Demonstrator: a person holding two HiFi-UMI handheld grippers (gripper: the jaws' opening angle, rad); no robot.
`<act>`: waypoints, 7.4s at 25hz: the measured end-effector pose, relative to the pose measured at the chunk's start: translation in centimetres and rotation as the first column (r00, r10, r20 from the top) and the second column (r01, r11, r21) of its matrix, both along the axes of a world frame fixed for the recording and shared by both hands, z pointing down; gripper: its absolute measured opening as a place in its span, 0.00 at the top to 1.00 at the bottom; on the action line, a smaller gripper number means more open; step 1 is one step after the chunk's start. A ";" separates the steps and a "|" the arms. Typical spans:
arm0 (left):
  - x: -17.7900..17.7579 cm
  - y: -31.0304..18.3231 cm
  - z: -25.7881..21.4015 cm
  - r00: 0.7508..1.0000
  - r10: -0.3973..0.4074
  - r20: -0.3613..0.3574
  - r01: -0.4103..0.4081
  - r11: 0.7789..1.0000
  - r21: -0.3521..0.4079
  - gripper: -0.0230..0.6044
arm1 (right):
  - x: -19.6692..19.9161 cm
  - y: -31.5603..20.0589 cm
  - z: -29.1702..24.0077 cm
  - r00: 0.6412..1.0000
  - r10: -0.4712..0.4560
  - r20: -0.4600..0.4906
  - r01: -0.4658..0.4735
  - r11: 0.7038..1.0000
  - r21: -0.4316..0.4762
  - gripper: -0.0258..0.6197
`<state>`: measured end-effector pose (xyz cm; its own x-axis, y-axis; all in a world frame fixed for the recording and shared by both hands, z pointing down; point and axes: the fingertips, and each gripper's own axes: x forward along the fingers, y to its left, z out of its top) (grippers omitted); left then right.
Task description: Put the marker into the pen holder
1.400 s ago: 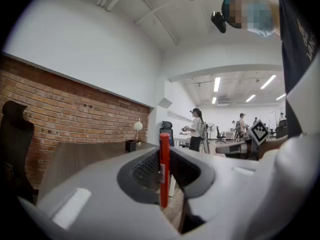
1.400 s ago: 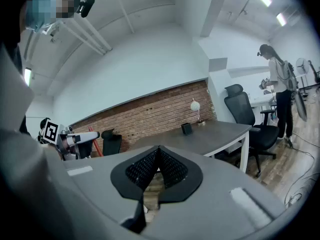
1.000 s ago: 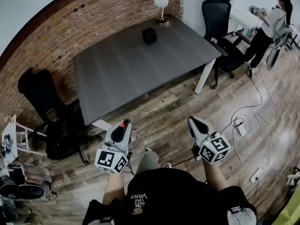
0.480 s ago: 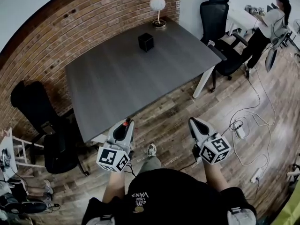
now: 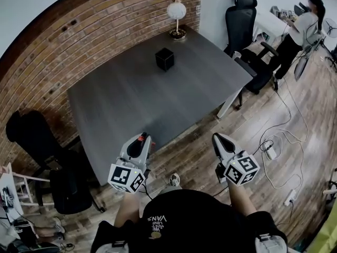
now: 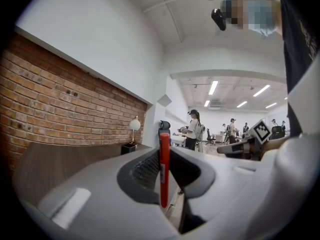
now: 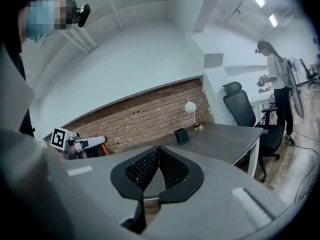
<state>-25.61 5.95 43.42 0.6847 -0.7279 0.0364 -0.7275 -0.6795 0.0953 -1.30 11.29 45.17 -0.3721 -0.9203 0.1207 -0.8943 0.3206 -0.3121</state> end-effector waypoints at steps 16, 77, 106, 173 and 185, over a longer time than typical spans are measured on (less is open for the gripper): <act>2.0 -9.1 0.9 1.000 -0.020 0.013 0.021 1.000 -0.021 0.80 | 3.6 -8.9 1.3 0.999 0.024 0.027 -0.024 0.999 -0.021 0.96; 16.4 -46.4 -7.9 0.988 -0.087 0.124 0.066 0.983 0.169 0.80 | 15.7 -36.5 3.5 0.991 -0.114 0.070 0.122 0.985 -0.119 0.96; 17.7 -52.5 11.5 0.970 -0.064 0.234 0.075 0.996 -0.041 0.80 | 17.3 -37.3 7.9 0.999 -0.039 0.034 0.046 0.968 -0.245 0.96; 14.9 -38.2 2.9 0.926 -0.206 0.315 0.194 0.978 0.071 0.69 | 16.0 -33.8 3.2 0.966 -0.243 0.091 0.251 0.965 -0.080 0.96; 12.7 -28.4 1.8 0.924 -0.305 0.230 0.298 0.952 0.066 0.73 | 13.5 -31.4 1.4 0.932 -0.357 0.064 0.358 0.934 -0.010 0.96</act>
<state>-12.91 -22.49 45.23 0.4075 -0.9016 0.1454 -0.8973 -0.4249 -0.1196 12.25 -20.11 46.55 -0.6834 -0.7224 0.1054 -0.7008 0.6088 -0.3719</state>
